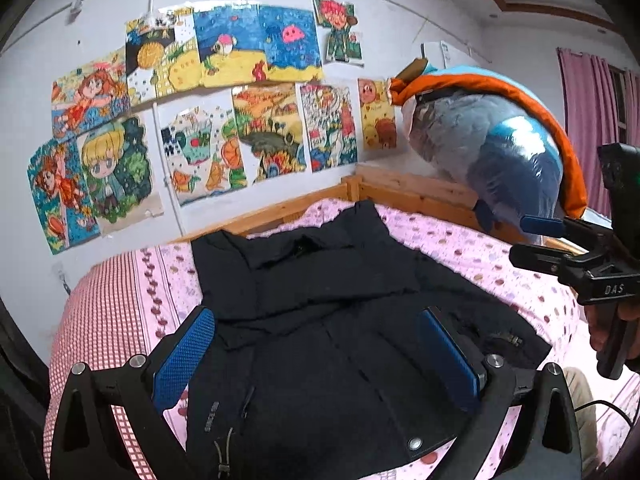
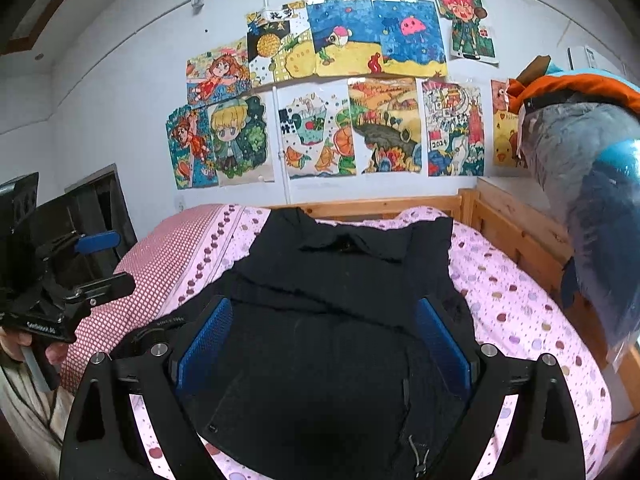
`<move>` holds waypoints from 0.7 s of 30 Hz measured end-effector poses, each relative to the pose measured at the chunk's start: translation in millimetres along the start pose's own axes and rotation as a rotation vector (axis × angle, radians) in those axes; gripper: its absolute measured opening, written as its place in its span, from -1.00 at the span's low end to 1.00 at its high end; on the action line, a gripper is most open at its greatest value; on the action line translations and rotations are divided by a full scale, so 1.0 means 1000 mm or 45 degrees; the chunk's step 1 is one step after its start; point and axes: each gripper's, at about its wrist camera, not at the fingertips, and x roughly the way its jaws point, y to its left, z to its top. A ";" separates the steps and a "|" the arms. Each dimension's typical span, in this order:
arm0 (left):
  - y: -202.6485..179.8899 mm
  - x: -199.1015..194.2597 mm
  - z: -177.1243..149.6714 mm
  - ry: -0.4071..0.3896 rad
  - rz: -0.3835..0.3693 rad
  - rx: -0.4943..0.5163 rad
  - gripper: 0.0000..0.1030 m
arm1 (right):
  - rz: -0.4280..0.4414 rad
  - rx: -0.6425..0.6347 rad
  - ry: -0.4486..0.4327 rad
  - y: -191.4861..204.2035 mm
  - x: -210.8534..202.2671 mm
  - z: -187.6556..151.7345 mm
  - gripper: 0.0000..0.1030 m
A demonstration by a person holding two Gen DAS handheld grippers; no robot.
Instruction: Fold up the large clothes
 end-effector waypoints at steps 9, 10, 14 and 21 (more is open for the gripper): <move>0.004 0.021 -0.026 0.110 0.010 0.047 0.99 | -0.021 -0.038 0.071 0.006 0.017 -0.033 0.76; 0.003 0.022 -0.028 0.116 0.012 0.056 0.99 | -0.024 -0.038 0.076 0.006 0.018 -0.037 0.76; 0.001 0.028 -0.040 0.156 0.019 0.106 0.99 | -0.036 -0.042 0.110 0.005 0.023 -0.048 0.76; 0.000 0.035 -0.055 0.196 -0.013 0.141 0.99 | -0.051 -0.046 0.217 0.001 0.035 -0.073 0.76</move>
